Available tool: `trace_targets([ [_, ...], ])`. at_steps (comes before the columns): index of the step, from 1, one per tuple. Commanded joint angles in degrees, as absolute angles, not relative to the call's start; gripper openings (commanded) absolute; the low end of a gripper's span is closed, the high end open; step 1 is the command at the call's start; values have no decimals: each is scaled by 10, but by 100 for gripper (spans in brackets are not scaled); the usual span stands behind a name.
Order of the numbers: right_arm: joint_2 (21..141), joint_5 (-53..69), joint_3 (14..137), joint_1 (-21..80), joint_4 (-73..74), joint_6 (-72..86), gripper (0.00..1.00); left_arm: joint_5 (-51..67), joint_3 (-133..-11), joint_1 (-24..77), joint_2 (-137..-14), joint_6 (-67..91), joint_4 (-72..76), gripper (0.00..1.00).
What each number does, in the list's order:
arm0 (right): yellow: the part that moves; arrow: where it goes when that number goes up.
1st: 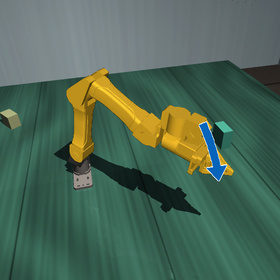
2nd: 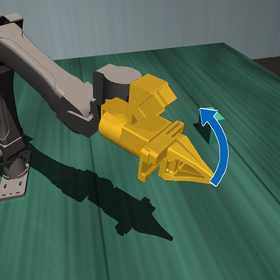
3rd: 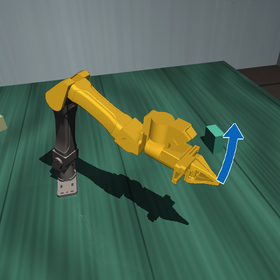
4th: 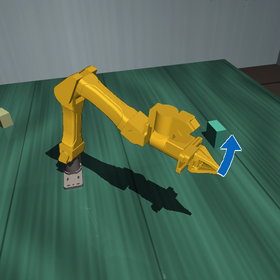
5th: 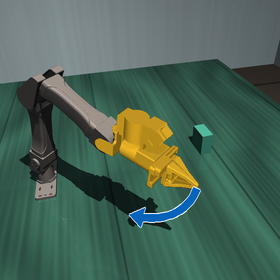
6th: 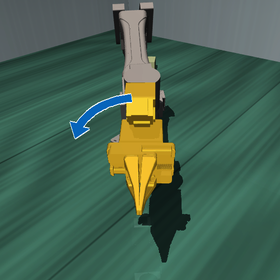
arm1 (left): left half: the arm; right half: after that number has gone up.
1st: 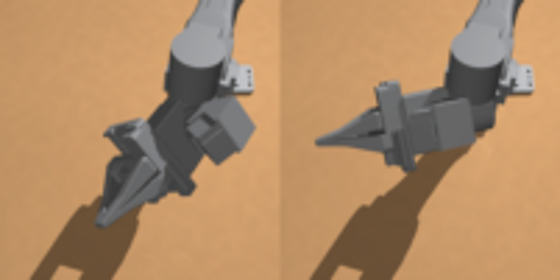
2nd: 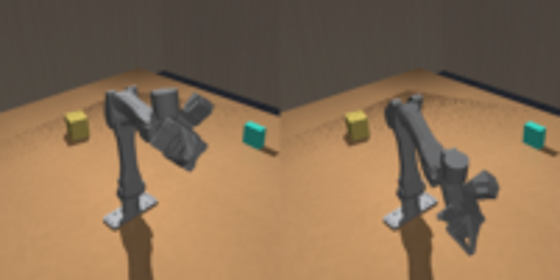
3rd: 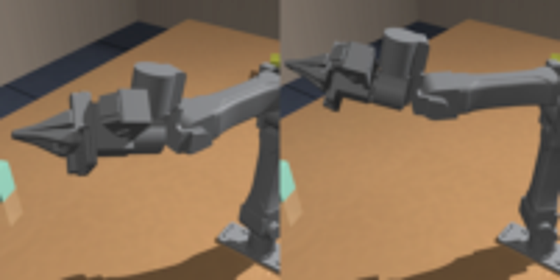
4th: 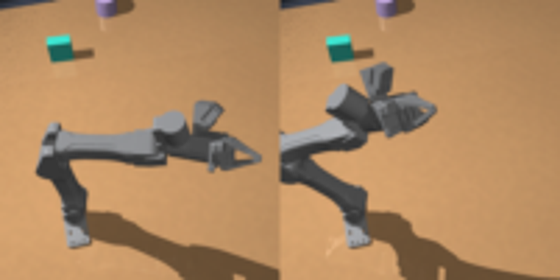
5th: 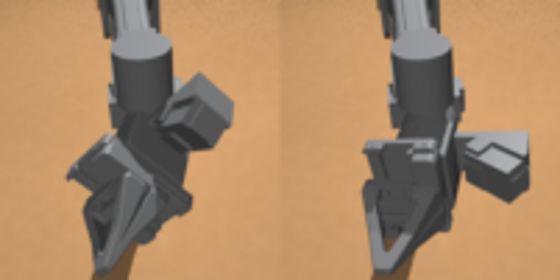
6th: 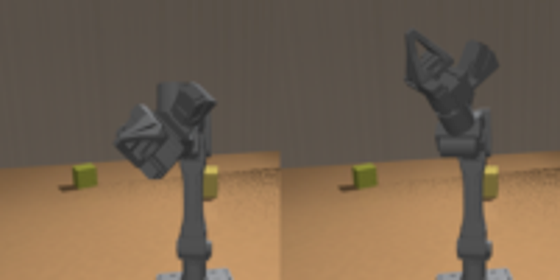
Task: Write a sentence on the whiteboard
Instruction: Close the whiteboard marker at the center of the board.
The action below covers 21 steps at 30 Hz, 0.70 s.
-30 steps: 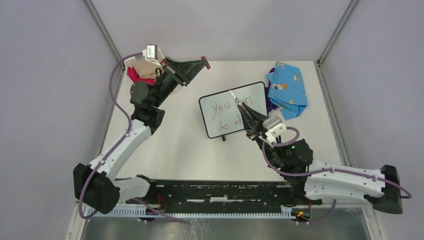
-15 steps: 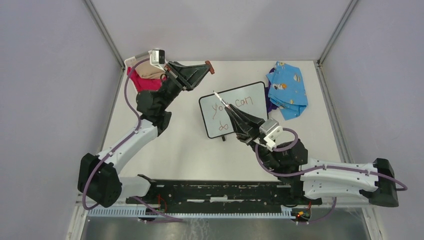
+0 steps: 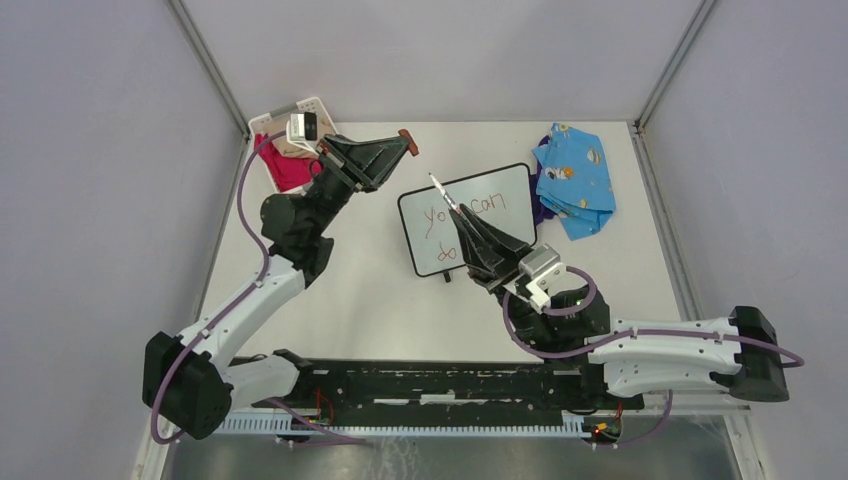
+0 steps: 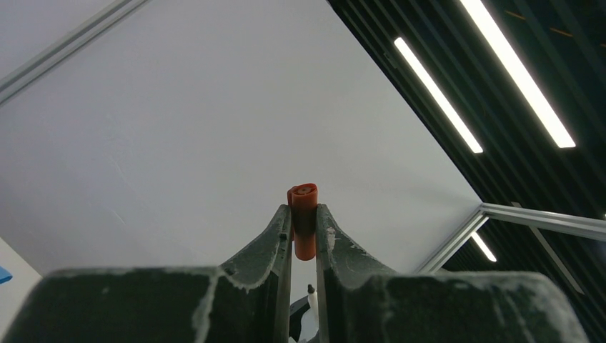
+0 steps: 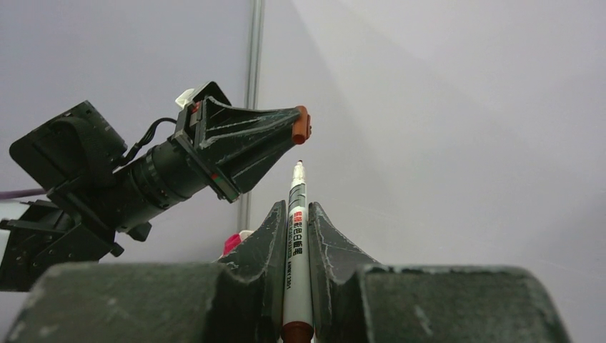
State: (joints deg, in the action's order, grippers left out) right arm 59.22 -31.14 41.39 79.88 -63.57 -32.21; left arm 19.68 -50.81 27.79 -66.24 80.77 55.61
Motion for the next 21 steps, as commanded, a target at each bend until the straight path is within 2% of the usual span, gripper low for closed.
trace_targets([
  [1,602,-329,446,802,-697,-337,0,190,-507,288,-644,821,555,2],
  [21,619,-332,464,802,-693,-331,0,199,-514,305,-638,811,541,2],
])
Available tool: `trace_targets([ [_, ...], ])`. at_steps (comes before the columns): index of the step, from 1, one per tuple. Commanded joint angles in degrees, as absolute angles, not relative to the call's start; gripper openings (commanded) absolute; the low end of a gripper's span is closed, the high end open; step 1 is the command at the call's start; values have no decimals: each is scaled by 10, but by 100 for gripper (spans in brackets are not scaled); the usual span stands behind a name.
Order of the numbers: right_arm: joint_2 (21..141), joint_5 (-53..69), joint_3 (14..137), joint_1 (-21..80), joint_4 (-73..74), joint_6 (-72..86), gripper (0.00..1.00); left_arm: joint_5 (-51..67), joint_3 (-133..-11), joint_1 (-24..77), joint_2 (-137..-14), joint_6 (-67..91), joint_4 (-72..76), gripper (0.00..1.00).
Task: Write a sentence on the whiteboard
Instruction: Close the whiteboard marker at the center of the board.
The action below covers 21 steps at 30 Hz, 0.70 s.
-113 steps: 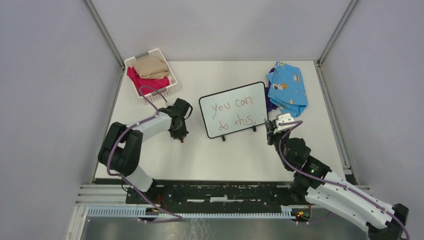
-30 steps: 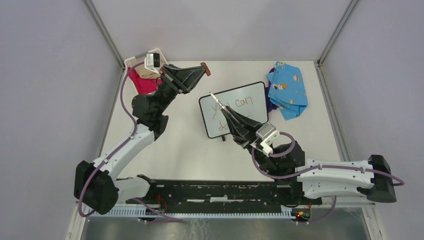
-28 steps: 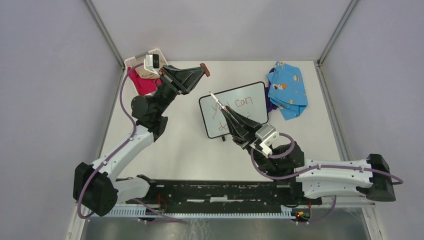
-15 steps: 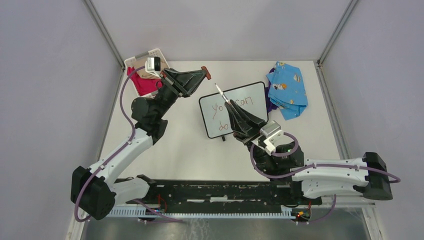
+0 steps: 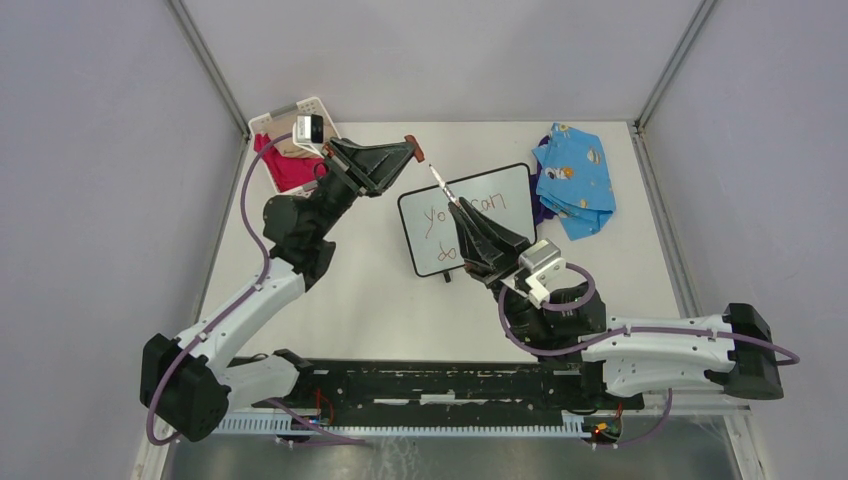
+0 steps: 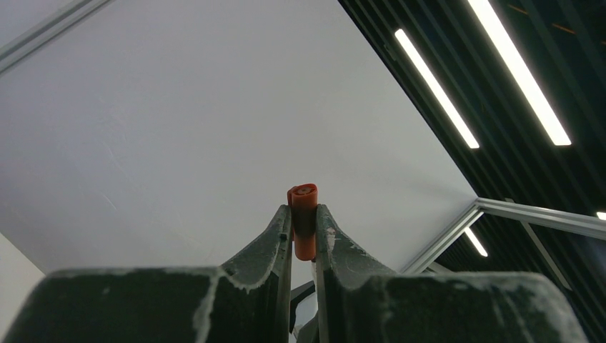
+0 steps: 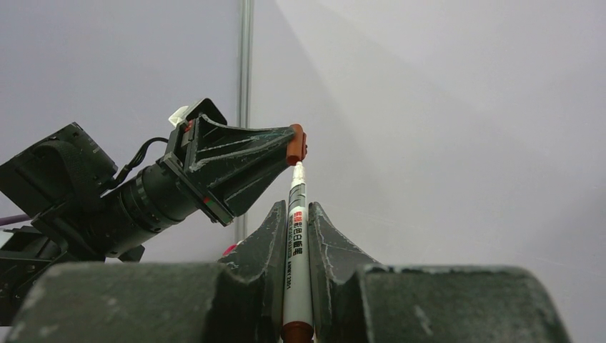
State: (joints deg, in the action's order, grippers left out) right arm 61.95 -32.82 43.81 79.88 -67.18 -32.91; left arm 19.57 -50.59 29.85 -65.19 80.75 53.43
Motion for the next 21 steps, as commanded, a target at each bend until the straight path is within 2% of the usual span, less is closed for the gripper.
trace_targets([
  [1,620,-332,465,803,-693,-331,0,199,-513,305,-638,811,541,2],
  [21,626,-335,467,802,-689,-333,0,201,-520,315,-637,804,537,2],
])
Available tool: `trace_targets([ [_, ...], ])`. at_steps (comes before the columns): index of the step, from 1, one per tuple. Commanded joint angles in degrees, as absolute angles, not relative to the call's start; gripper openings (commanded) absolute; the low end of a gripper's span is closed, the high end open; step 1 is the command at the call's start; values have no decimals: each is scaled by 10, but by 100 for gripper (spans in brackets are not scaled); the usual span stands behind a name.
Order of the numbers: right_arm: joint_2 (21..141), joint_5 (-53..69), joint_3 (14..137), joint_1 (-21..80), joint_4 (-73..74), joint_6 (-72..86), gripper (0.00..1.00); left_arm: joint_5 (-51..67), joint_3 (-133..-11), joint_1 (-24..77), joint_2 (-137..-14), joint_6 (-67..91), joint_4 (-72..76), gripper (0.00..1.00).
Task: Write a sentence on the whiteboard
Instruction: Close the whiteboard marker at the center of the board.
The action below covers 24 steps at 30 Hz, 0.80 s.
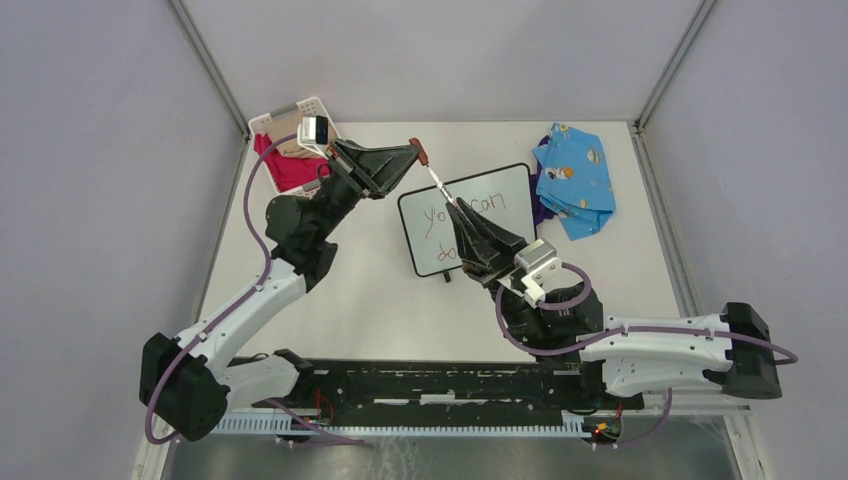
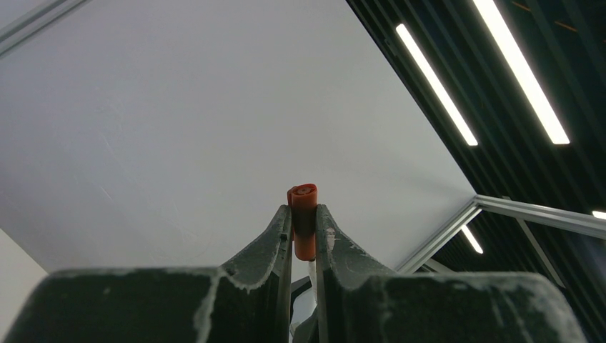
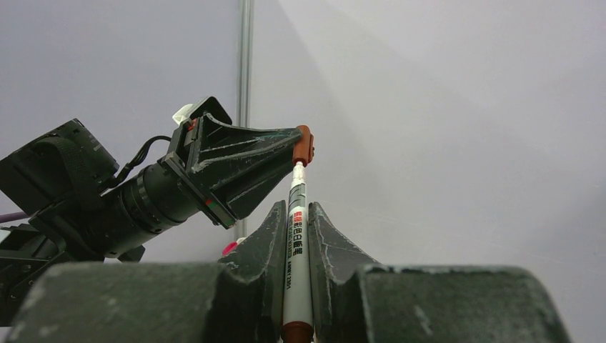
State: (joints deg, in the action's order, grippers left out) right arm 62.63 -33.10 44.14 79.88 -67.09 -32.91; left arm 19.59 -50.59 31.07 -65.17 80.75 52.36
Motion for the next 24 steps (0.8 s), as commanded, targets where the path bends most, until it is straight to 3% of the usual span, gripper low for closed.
trace_targets([
  [1,625,-336,467,802,-690,-334,0,201,-520,315,-637,804,537,2],
  [24,629,-346,467,802,-694,-340,0,207,-514,322,-624,799,534,2],
])
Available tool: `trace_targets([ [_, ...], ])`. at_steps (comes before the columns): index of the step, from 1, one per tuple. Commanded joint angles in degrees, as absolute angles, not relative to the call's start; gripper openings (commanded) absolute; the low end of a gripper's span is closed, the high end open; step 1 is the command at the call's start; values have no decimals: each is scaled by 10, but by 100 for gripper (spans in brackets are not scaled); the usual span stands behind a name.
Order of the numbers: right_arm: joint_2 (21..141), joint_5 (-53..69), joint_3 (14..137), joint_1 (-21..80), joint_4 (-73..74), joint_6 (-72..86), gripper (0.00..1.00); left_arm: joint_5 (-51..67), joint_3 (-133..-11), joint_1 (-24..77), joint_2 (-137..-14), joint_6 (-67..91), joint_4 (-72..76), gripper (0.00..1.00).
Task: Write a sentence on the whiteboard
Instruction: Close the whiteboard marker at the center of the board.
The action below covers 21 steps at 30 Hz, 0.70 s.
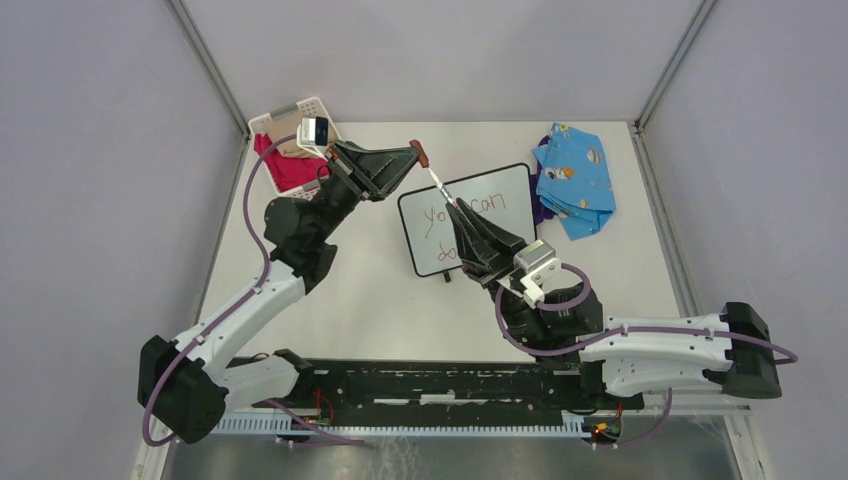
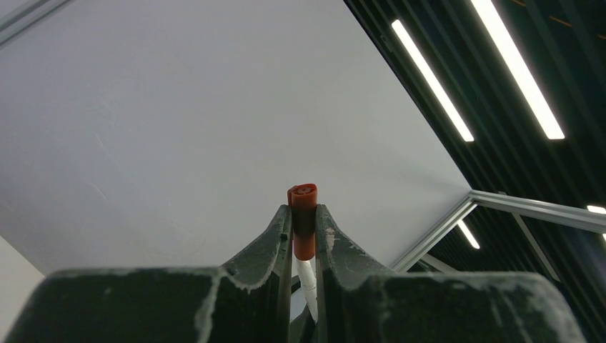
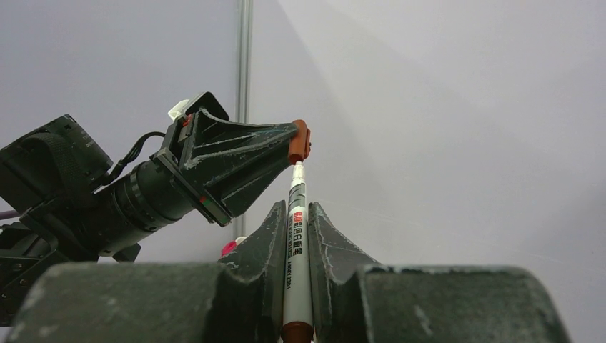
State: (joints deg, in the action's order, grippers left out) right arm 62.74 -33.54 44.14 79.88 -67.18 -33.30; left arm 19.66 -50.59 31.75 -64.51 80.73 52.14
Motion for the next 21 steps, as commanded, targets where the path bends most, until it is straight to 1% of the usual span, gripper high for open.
trace_targets([
  [1,629,-346,467,802,-695,-340,0,207,-515,322,-623,798,532,2],
  [21,633,-351,474,802,-698,-350,0,213,-513,330,-628,795,525,2],
])
